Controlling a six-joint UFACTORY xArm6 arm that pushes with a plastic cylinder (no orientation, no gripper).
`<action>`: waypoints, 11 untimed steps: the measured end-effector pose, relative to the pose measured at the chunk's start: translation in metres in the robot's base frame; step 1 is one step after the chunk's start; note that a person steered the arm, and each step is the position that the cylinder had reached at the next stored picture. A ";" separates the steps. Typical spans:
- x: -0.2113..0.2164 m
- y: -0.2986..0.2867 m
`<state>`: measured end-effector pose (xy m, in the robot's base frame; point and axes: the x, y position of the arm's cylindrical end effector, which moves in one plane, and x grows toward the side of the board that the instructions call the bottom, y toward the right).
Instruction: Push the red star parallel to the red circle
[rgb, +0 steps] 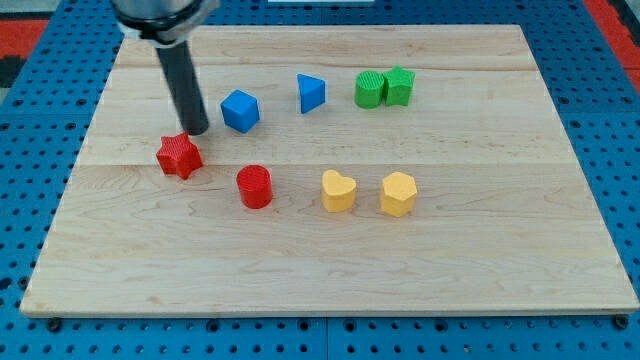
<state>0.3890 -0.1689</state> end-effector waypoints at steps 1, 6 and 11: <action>0.021 -0.021; 0.035 0.006; 0.045 -0.033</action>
